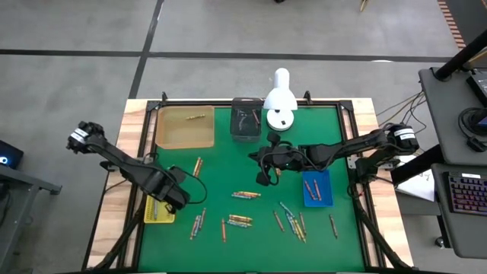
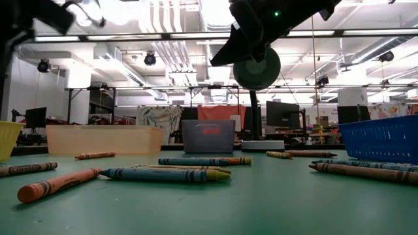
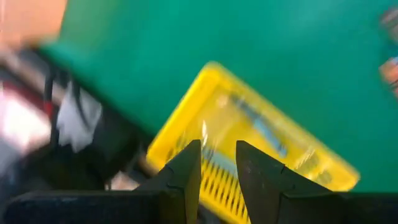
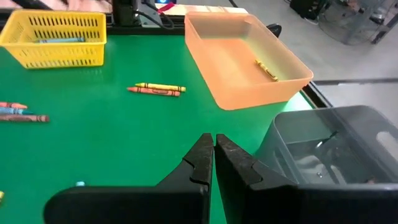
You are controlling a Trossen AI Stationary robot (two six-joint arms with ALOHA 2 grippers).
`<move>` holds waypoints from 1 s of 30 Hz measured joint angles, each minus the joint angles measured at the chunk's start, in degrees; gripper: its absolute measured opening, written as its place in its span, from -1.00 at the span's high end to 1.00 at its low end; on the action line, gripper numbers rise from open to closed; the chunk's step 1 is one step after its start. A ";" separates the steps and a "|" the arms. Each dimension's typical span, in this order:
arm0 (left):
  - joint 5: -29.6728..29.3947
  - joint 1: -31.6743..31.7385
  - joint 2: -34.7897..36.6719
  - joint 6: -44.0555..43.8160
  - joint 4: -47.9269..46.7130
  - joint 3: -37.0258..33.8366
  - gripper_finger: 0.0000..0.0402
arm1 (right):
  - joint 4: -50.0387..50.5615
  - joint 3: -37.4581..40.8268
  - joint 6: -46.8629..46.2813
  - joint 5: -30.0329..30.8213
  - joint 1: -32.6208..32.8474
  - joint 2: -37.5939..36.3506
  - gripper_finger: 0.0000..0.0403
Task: Sort crayons
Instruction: Put the brown crayon into the black bin
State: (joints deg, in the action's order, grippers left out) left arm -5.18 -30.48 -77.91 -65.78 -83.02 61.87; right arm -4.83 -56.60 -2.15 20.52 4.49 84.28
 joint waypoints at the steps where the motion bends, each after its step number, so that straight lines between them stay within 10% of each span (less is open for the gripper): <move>1: -2.03 0.00 0.33 1.40 1.74 0.04 0.58 | 0.16 0.00 -0.86 -0.02 -0.02 -0.15 0.96; 15: -24.27 4.19 5.66 30.02 23.83 -0.46 0.62 | 25.43 -14.03 -10.90 -0.10 -0.02 1.89 0.96; 30: -25.38 11.09 12.97 38.37 36.92 -12.82 0.62 | 46.11 -19.65 -18.73 -3.16 -0.73 5.00 0.96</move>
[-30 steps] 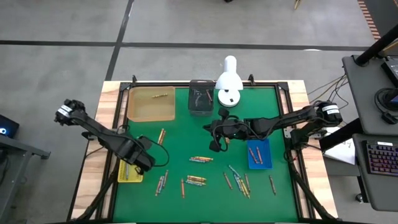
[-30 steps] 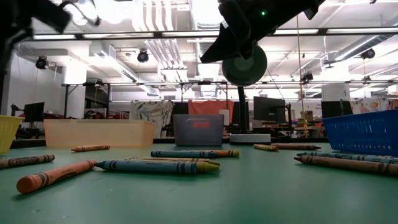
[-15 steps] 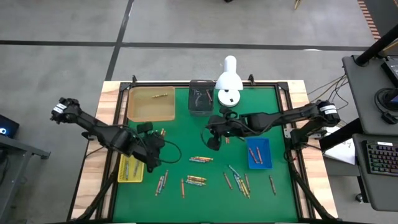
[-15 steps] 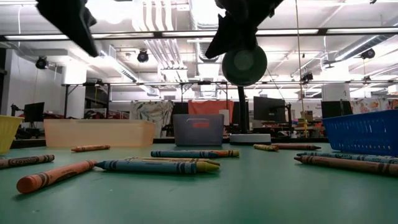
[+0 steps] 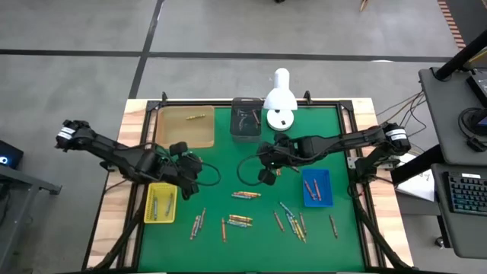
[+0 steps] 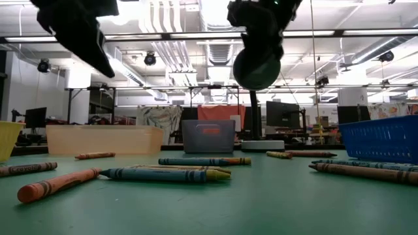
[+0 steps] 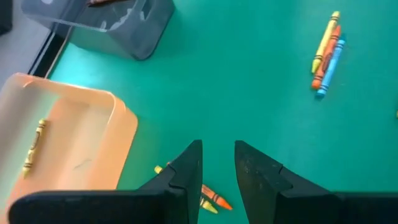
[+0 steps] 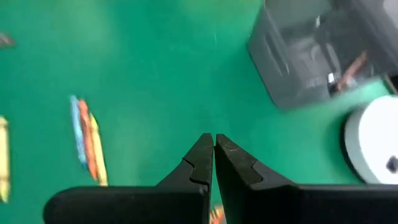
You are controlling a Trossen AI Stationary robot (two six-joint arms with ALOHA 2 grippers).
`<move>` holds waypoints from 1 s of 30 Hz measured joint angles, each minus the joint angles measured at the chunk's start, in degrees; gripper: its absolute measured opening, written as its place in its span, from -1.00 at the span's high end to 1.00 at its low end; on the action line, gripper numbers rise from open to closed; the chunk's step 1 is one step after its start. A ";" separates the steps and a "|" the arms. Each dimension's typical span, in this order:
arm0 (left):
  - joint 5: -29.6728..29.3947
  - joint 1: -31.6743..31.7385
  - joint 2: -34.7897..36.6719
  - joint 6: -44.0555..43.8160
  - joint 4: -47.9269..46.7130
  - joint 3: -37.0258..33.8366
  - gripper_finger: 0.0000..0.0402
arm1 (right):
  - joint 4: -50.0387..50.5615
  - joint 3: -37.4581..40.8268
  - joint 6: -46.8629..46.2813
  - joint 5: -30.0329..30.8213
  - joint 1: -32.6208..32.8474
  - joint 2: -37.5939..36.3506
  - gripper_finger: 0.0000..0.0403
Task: Sort crayons
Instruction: Put the brown crayon into the black bin
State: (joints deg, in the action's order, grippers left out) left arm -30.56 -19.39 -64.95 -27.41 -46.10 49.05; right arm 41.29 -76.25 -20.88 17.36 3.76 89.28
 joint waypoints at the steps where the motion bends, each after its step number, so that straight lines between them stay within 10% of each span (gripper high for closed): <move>1: 0.00 0.45 0.96 0.16 1.89 -1.50 0.62 | 1.68 -0.02 -0.80 -0.45 -0.09 0.02 0.96; 13: 1.59 7.57 14.07 4.90 19.66 -13.09 0.62 | 11.09 -0.07 -7.30 -7.36 -3.97 0.17 0.96; 30: 1.61 21.68 23.54 11.98 20.19 -13.18 0.62 | 22.08 0.90 -9.53 -7.38 -8.32 6.07 0.96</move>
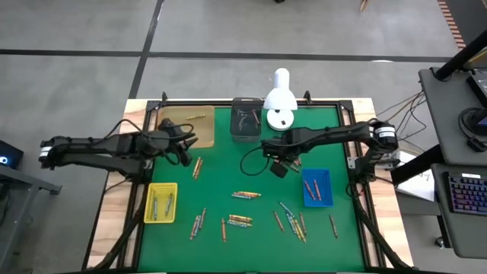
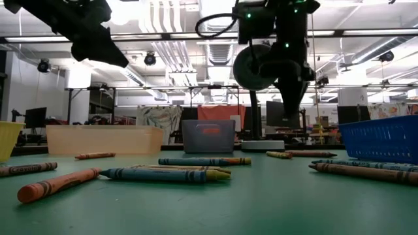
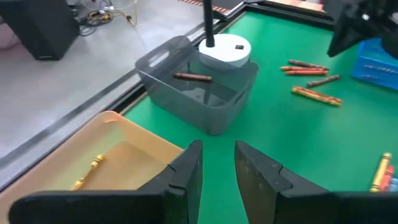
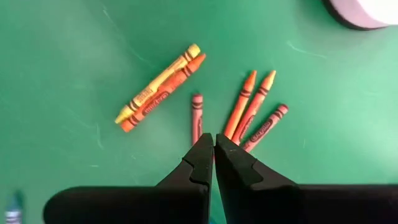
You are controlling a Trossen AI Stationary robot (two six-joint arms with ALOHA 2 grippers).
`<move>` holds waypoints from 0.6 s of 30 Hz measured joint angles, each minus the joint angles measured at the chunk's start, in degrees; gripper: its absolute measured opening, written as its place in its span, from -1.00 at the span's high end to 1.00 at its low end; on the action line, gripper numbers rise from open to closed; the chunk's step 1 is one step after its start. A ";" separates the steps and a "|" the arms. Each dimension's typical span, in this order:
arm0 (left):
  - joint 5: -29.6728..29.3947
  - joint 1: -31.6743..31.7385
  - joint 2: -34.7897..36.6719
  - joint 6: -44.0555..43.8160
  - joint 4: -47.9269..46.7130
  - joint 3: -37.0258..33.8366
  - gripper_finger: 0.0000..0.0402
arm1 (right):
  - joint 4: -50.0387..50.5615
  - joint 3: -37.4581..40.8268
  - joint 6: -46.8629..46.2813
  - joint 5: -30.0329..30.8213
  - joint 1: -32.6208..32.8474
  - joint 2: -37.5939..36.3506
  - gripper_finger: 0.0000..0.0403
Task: Sort crayons
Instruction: Put the brown crayon into the black bin
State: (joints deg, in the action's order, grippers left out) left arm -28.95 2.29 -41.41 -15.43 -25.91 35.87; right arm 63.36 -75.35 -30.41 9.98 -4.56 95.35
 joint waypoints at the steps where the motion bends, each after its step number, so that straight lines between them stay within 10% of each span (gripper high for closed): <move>1: 0.00 0.33 -0.09 0.22 0.06 -0.01 0.62 | -0.07 0.00 0.50 -0.02 0.02 0.50 0.96; 18: 0.00 1.56 -1.15 3.20 2.36 -0.01 0.62 | -0.70 0.70 10.92 -6.05 -2.42 4.51 0.61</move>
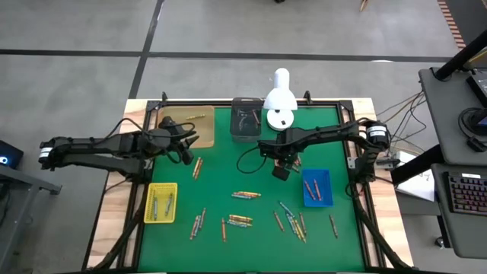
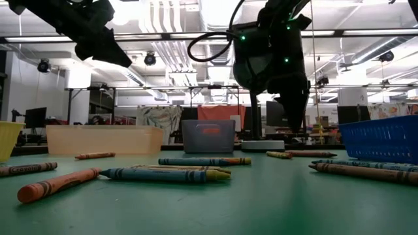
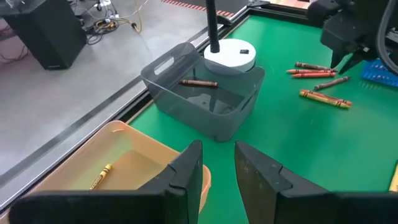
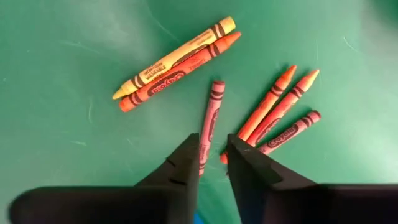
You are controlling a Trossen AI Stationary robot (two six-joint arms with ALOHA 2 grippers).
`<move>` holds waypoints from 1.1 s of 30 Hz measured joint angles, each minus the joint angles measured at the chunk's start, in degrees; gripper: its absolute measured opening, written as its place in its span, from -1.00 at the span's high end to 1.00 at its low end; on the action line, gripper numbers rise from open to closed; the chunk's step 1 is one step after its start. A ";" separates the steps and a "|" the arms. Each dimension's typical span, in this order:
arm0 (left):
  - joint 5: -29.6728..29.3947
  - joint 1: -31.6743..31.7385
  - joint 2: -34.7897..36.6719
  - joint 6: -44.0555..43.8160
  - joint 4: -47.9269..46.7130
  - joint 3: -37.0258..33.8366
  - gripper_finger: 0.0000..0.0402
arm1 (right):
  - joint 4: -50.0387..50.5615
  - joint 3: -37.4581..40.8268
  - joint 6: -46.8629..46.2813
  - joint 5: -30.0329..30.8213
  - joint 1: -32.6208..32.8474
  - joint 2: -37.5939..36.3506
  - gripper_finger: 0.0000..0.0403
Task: Sort crayons
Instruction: Put the brown crayon into the black bin
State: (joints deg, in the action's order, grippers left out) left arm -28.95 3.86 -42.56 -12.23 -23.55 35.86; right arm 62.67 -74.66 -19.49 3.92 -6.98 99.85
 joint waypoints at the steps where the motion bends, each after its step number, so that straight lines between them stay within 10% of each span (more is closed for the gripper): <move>1: 0.00 0.00 -0.06 0.00 0.00 0.00 0.62 | -0.35 0.06 0.00 -0.03 -0.07 0.00 0.56; 33: -0.02 0.00 -0.12 1.27 0.55 0.00 0.62 | -18.16 13.54 -3.03 0.56 -0.42 -0.27 0.52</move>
State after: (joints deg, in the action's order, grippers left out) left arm -28.97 3.86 -42.68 -10.96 -23.00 35.86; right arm 44.50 -61.12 -22.51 4.48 -7.40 99.58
